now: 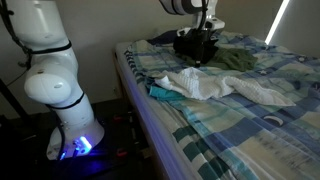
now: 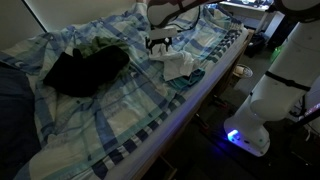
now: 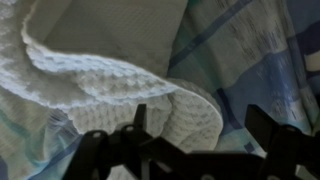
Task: Unravel the towel
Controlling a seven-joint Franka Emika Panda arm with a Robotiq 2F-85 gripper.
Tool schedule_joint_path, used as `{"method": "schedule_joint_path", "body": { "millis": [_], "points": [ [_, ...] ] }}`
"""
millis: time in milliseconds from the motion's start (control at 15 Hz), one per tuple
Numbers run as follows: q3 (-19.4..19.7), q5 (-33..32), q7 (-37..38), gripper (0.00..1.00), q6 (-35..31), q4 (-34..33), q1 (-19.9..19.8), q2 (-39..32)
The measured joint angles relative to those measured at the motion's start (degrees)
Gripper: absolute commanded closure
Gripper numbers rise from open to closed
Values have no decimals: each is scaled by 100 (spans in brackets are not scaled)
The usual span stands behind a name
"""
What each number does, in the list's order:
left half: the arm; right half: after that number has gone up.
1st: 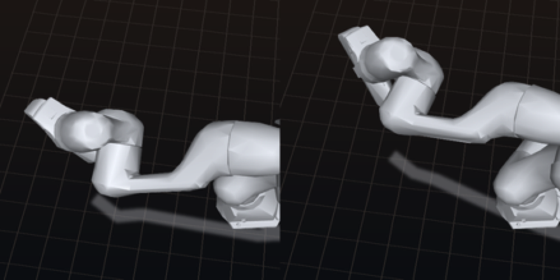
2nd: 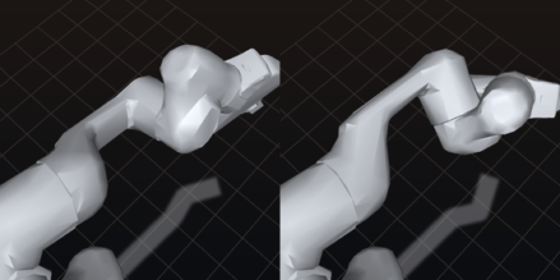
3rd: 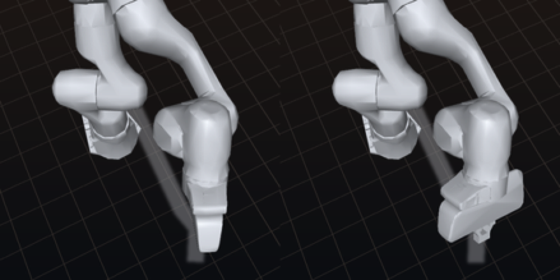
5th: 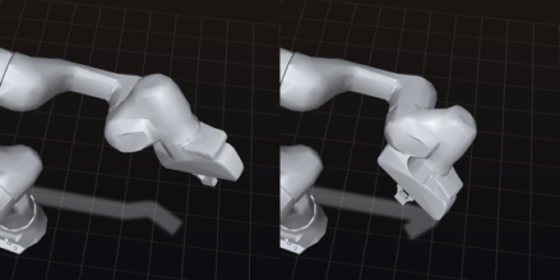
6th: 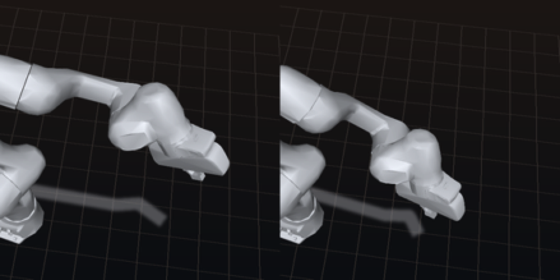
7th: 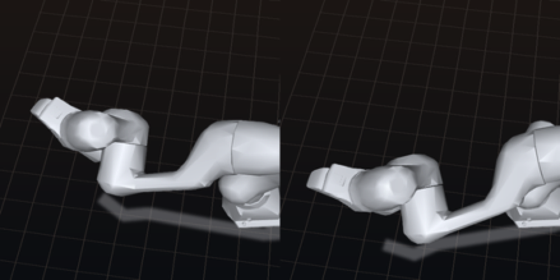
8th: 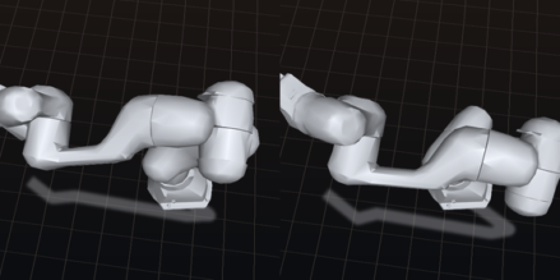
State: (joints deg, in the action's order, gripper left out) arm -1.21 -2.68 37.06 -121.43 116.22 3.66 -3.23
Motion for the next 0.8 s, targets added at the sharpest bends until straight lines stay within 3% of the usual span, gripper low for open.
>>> {"method": "schedule_joint_path", "body": {
  "millis": [333,400,467,800],
  "points": [
    [0,-102,-1008,0,6,371,0,-17],
    [1,-183,-1091,9,5,401,-1,-26],
    [1,-285,-1115,28,3,417,-1,-32],
    [2,-749,-1120,66,-121,418,-2,-35]
  ]
}}
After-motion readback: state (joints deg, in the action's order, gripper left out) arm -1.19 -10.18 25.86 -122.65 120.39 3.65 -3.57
